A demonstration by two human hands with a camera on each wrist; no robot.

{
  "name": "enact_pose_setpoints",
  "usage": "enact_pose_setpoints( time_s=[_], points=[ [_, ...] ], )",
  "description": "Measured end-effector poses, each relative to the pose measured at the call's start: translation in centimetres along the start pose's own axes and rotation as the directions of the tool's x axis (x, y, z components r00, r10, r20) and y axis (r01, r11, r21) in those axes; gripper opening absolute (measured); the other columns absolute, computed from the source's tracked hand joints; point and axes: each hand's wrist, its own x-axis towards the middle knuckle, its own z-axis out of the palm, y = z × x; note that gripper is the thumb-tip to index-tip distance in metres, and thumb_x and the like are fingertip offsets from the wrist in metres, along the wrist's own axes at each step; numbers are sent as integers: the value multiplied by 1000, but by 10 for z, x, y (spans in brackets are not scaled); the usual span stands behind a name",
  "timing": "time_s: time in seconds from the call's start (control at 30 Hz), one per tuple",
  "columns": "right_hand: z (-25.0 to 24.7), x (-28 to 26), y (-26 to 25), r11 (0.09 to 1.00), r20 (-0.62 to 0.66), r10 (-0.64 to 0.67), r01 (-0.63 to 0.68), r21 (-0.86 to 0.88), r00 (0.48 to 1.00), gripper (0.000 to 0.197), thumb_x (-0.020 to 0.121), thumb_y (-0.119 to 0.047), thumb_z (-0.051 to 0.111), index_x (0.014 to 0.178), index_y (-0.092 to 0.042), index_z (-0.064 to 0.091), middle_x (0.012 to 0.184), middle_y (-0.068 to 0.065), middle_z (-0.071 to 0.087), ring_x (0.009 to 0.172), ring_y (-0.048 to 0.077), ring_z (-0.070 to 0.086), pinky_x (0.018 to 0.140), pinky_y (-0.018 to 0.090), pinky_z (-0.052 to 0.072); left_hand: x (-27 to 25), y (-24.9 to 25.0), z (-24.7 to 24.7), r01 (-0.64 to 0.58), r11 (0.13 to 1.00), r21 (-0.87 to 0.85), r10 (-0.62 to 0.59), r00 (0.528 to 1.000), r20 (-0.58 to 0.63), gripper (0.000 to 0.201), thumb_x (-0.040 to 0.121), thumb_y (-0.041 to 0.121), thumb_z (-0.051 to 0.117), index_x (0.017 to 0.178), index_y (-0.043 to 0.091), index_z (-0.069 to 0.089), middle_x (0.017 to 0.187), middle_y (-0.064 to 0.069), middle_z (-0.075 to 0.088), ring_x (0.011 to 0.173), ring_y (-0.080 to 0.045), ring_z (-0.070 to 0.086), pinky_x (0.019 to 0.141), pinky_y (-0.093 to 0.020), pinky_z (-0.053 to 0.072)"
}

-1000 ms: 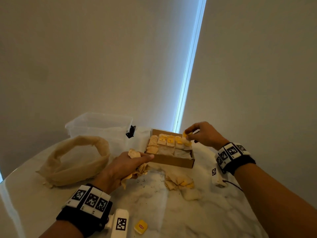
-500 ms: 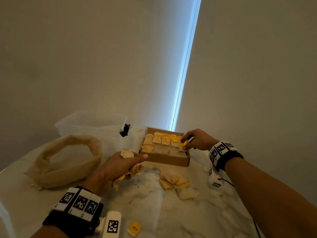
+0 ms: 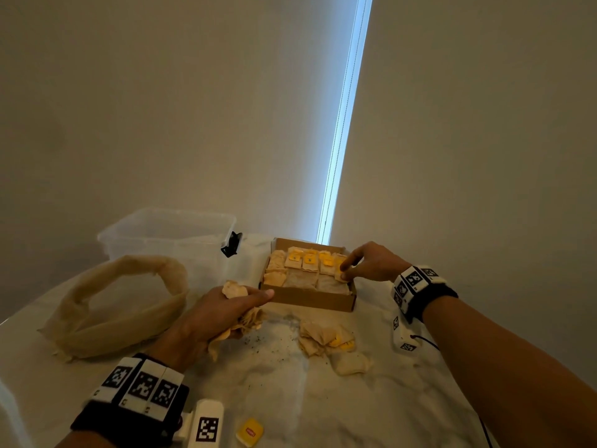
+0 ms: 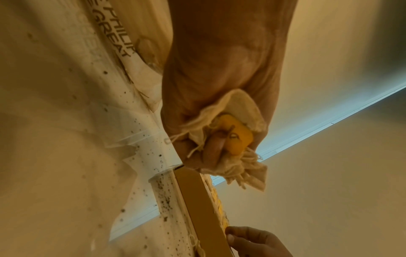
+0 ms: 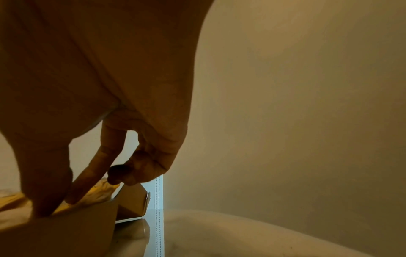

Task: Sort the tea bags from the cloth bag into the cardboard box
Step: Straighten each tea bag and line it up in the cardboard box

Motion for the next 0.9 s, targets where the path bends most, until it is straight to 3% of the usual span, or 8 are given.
enact_pose_setpoints(
  time_s=[0.1,0.23,0.4,0.53,0.6,0.67,0.77,0.9],
  points=[
    [-4,-4,-3,1000,-38,-15,16,24,999,21,90,-26,84,111,-23,82,98,-19,61,94,2,55,71,14,36,-1,1,1,9,1000,-22,-9,1000,-11,28,90,51,76,103,27,83,89,-4,81,86,-19,75,71,-29,57],
    [-13,-13,-17,990,-159,-60,79,118,985,13,92,-23,80,104,-26,82,108,-10,70,108,11,63,77,19,42,-4,5,2,9,998,-57,-10,999,-31,31,94,51,71,105,24,83,84,-2,80,78,-13,74,70,-28,56],
    [3,-39,-62,913,-341,-110,230,337,934,18,88,-18,83,101,-29,82,104,-8,76,92,7,70,81,27,55,-2,3,2,-9,993,-121,2,998,-60,40,95,54,70,103,18,83,75,0,74,64,-6,69,60,-24,51],
    [45,-74,-111,870,-147,-190,235,433,971,20,91,-34,83,110,-31,79,107,-12,76,85,6,72,69,17,51,-1,4,3,-14,986,-163,-5,994,-114,39,96,51,70,96,14,81,75,-2,75,62,-10,65,60,-26,48],
    [63,-83,-126,841,-55,-232,228,490,971,27,89,-40,85,113,-30,78,107,-11,77,89,9,76,68,21,55,0,3,3,-25,984,-177,1,991,-133,38,97,52,70,90,16,81,71,-3,73,56,-11,60,54,-25,44],
    [72,-88,-133,812,-1,-285,241,532,959,35,84,-35,90,116,-28,76,109,-9,78,95,10,77,69,25,58,2,1,1,-28,974,-224,-1,992,-128,39,96,53,71,88,16,80,67,-6,64,50,-13,50,47,-24,37],
    [77,-91,-137,789,2,-316,262,556,949,42,80,-21,93,117,-25,74,108,-7,80,97,12,78,75,33,62,1,1,-1,-28,963,-268,-3,993,-114,38,98,51,70,87,16,79,63,-5,58,50,-13,46,45,-24,36],
    [85,-96,-137,748,-85,-311,299,593,946,29,85,-15,89,111,-21,77,102,-6,81,94,13,78,74,34,62,-1,1,-2,-38,965,-258,11,994,-104,39,98,51,70,85,14,75,61,-2,54,48,-12,44,47,-24,35]
  ],
)
